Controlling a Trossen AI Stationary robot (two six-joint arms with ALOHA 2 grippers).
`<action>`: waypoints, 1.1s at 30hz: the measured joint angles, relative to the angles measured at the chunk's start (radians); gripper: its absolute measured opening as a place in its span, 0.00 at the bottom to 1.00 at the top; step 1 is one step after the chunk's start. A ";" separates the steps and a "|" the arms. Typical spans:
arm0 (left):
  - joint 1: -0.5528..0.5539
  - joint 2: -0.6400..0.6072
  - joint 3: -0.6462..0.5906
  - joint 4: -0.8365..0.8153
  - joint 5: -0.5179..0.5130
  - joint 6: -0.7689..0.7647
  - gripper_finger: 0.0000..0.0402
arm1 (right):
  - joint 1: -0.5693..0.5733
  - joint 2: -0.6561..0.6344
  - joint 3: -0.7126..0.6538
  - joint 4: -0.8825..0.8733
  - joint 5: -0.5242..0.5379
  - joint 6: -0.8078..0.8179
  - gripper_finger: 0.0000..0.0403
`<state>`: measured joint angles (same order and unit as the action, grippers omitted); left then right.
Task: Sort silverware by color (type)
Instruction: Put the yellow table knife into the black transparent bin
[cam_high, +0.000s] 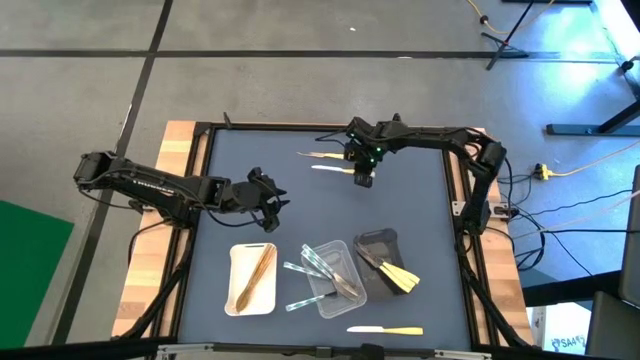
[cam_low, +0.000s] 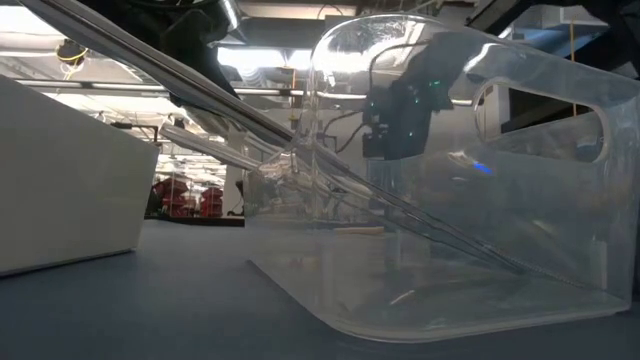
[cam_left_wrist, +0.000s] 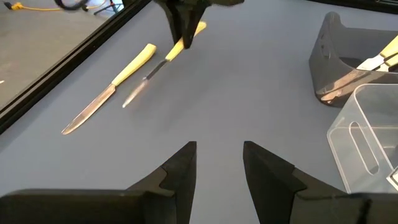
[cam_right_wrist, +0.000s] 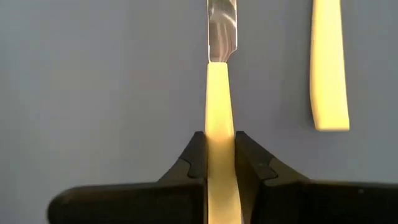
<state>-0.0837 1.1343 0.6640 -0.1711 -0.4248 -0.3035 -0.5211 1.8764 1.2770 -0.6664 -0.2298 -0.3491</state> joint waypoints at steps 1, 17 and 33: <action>0.000 0.000 0.000 0.000 0.000 0.000 0.31 | 0.004 -0.014 0.000 -0.013 -0.001 0.011 0.07; 0.000 0.000 0.000 -0.001 0.000 0.000 0.31 | 0.234 -0.271 0.003 -0.186 -0.006 0.382 0.07; 0.000 0.000 0.000 -0.001 0.000 0.000 0.31 | 0.687 -0.356 0.004 -0.358 0.133 0.910 0.07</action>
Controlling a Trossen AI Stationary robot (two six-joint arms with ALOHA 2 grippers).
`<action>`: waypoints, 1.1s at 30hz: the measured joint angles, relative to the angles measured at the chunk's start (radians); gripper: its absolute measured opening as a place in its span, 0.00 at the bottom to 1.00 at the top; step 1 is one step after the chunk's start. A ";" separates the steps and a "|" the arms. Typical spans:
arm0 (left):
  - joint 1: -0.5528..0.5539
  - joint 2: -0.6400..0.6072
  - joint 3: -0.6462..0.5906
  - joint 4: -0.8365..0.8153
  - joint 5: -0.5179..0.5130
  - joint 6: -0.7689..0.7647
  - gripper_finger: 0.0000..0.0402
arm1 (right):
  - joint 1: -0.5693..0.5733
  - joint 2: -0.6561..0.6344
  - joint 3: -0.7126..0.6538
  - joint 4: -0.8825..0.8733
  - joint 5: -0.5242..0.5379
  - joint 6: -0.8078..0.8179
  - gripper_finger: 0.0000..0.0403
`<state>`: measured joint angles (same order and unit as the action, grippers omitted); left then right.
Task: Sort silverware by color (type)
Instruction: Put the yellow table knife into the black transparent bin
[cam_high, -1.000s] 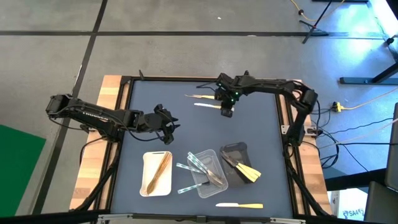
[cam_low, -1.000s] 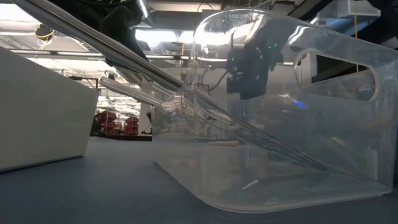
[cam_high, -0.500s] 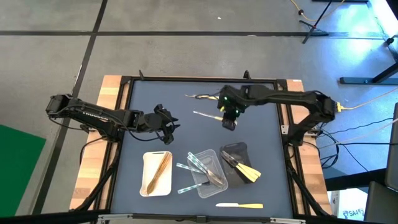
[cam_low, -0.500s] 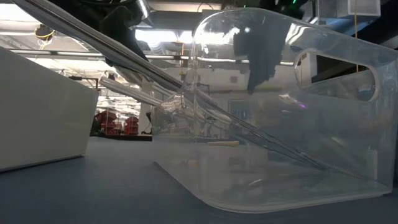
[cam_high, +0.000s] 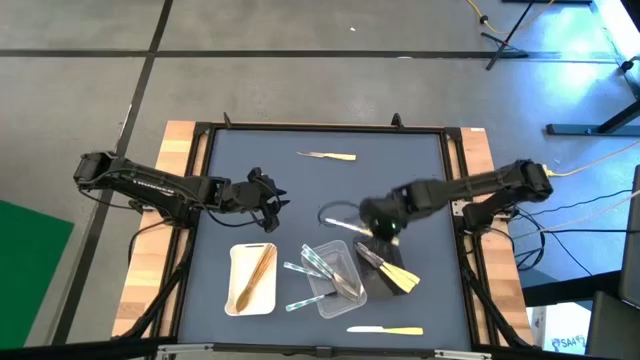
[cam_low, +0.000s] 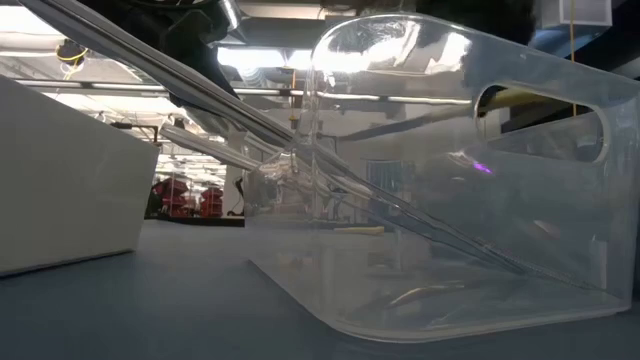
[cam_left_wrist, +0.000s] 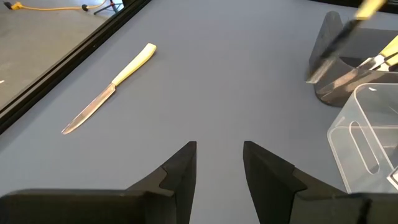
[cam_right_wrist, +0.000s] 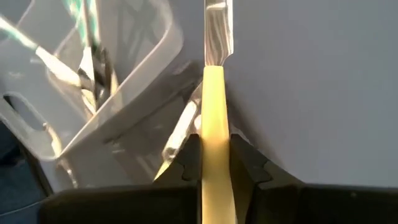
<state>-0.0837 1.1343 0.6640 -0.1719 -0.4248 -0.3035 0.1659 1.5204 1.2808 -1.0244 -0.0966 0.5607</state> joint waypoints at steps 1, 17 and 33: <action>0.000 0.000 0.000 0.000 0.000 0.000 0.31 | 0.032 0.000 0.000 -0.006 0.017 0.037 0.07; 0.000 0.000 0.000 0.000 0.000 0.000 0.31 | 0.460 0.000 0.000 -0.044 0.236 0.650 0.07; 0.000 0.000 0.000 0.000 0.000 -0.001 0.31 | 0.612 0.012 0.001 -0.076 0.206 0.901 0.07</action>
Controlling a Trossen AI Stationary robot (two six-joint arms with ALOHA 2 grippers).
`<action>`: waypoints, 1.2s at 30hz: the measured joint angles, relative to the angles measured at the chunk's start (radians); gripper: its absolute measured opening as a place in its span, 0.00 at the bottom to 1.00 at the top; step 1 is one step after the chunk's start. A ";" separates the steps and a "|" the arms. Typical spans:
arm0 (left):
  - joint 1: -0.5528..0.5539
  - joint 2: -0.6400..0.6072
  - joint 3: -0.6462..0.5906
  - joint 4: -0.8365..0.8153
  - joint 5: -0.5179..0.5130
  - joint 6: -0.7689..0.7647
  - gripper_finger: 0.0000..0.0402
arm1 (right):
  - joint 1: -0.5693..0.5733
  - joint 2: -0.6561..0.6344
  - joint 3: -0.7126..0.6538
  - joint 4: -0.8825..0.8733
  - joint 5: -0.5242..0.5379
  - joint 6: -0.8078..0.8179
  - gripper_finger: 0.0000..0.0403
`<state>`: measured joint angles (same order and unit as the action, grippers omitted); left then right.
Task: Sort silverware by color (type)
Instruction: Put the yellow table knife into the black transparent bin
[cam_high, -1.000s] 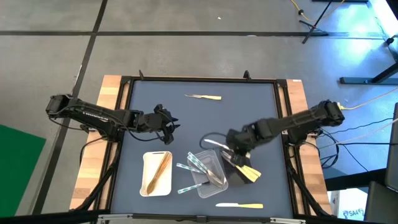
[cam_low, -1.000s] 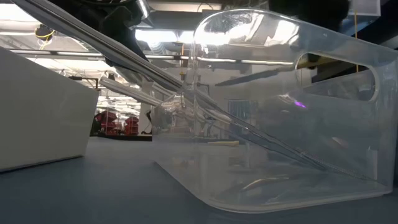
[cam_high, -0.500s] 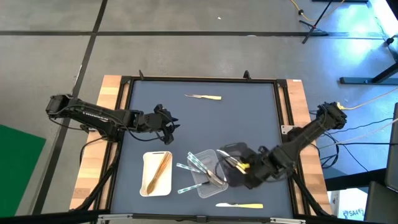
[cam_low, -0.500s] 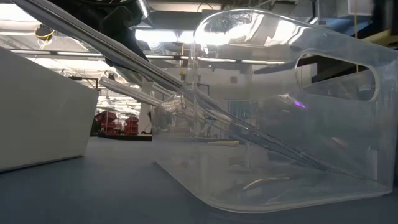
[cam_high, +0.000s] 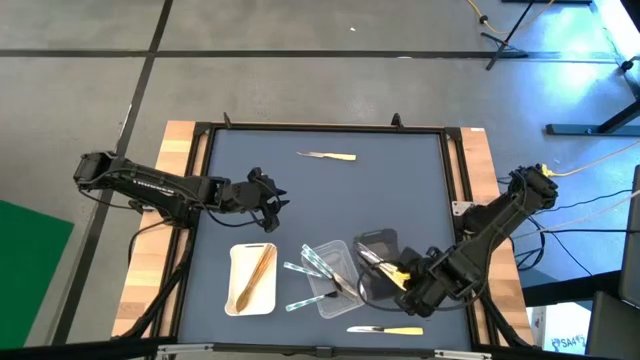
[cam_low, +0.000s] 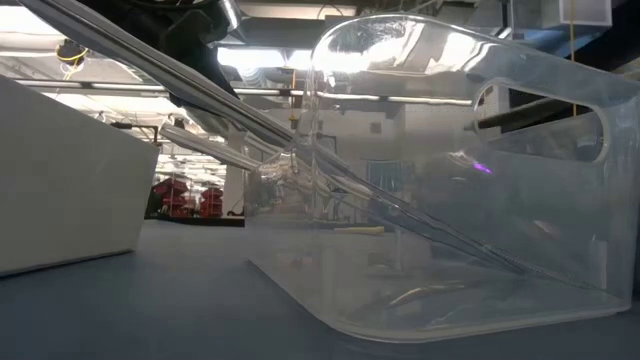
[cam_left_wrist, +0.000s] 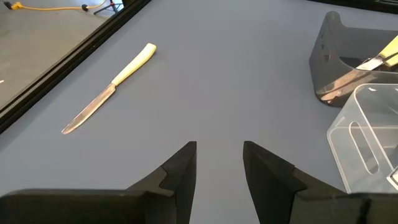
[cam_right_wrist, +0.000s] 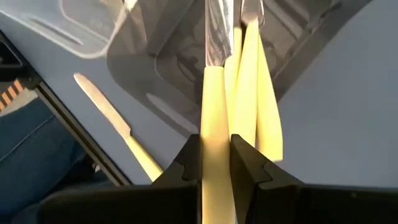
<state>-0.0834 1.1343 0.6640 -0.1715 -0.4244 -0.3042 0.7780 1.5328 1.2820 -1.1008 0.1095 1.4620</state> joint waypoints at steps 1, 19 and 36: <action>0.000 0.000 0.000 0.000 0.000 0.000 0.31 | -0.001 0.003 0.000 -0.001 -0.009 0.000 0.07; 0.000 0.000 0.000 0.000 0.000 0.000 0.31 | -0.108 0.071 0.000 -0.008 -0.060 -0.080 0.07; 0.000 0.000 0.000 0.000 0.000 0.000 0.31 | -0.179 0.070 0.000 -0.019 -0.121 -0.112 0.09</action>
